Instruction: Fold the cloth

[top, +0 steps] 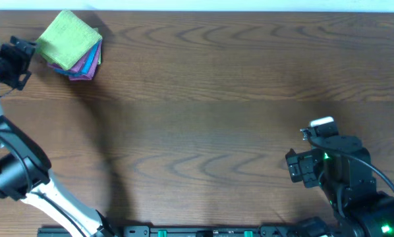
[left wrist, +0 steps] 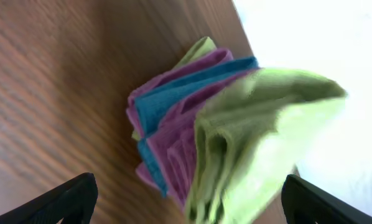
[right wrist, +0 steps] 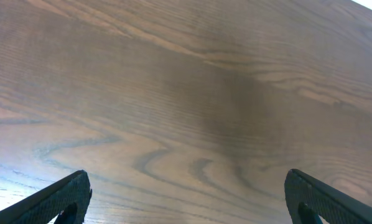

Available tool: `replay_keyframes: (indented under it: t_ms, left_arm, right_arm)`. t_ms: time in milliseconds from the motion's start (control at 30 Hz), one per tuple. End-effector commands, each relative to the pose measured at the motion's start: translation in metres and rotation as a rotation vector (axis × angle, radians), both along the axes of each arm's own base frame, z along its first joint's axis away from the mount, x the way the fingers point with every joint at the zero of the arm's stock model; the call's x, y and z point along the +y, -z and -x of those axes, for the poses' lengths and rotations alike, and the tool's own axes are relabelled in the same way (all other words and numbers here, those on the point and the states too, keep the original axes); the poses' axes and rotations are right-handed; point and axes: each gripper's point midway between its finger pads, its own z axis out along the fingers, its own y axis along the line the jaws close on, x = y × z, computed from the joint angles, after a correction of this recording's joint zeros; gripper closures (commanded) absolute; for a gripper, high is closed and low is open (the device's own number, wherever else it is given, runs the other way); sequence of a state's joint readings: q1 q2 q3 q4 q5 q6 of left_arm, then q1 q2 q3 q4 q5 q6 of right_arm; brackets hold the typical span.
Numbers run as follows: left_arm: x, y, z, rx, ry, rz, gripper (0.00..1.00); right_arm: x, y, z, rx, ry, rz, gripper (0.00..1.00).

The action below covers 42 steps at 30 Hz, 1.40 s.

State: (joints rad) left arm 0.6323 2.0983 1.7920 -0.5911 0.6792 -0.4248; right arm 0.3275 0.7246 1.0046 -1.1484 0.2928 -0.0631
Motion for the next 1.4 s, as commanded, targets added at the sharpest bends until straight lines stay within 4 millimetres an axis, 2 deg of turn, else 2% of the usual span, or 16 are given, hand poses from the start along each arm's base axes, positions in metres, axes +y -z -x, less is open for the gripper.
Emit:
replay_keyframes:
  t_ms: [0, 133, 233, 333, 467, 567, 700, 833, 933, 1033, 1100, 1167, 1200, 1367]
  left_arm:
    - [-0.026, -0.071, 0.011, -0.145, 0.136, -0.078, 0.05]
    - [-0.071, -0.130, 0.024, -0.230, 0.243, -0.174, 0.04]
    - [-0.129, -0.198, 0.042, -0.363, 0.342, -0.261, 0.04]
    - [-0.179, -0.244, 0.063, -0.469, 0.423, -0.323, 0.05]
    - [-0.235, -0.291, 0.097, -0.596, 0.520, -0.365, 0.05]
    - [-0.264, -0.314, 0.121, -0.666, 0.573, -0.379, 0.05]
    - [-0.272, -0.327, 0.138, -0.704, 0.583, -0.394, 0.05]
    - [-0.273, -0.329, 0.142, -0.709, 0.582, -0.397, 0.04]
    - [-0.271, -0.324, 0.144, -0.686, 0.585, -0.391, 0.04]
    - [-0.270, -0.329, 0.152, -0.705, 0.585, -0.428, 0.05]
    - [-0.272, -0.336, 0.167, -0.738, 0.611, -0.506, 0.04]
    - [-0.266, -0.344, 0.186, -0.737, 0.553, -0.583, 0.05]
    - [-0.262, -0.348, 0.203, -0.730, 0.512, -0.637, 0.05]
    - [-0.257, -0.348, 0.254, -0.704, 0.505, -0.871, 0.05]
  right_arm:
    - [-0.002, -0.001, 0.000, -0.004, 0.000, 0.018, 0.01]
    - [-0.002, -0.001, 0.000, -0.004, 0.000, 0.018, 0.01]
    - [-0.002, -0.001, 0.000, -0.004, 0.000, 0.018, 0.01]
    - [-0.002, -0.001, 0.000, -0.004, 0.000, 0.018, 0.01]
    - [-0.002, -0.001, 0.000, -0.004, 0.000, 0.018, 0.01]
    - [-0.002, -0.001, 0.000, -0.004, 0.000, 0.018, 0.01]
    - [-0.002, -0.001, 0.000, -0.004, 0.000, 0.018, 0.01]
    - [-0.002, -0.001, 0.000, -0.004, 0.000, 0.018, 0.01]
    - [-0.002, -0.001, 0.000, -0.004, 0.000, 0.018, 0.01]
    - [-0.002, -0.001, 0.000, -0.004, 0.000, 0.018, 0.01]
    - [-0.002, -0.001, 0.000, -0.004, 0.000, 0.018, 0.01]
    - [-0.002, -0.001, 0.000, -0.004, 0.000, 0.018, 0.01]
    - [-0.002, -0.001, 0.000, -0.004, 0.000, 0.018, 0.01]
    - [-0.002, -0.001, 0.000, -0.004, 0.000, 0.018, 0.01]
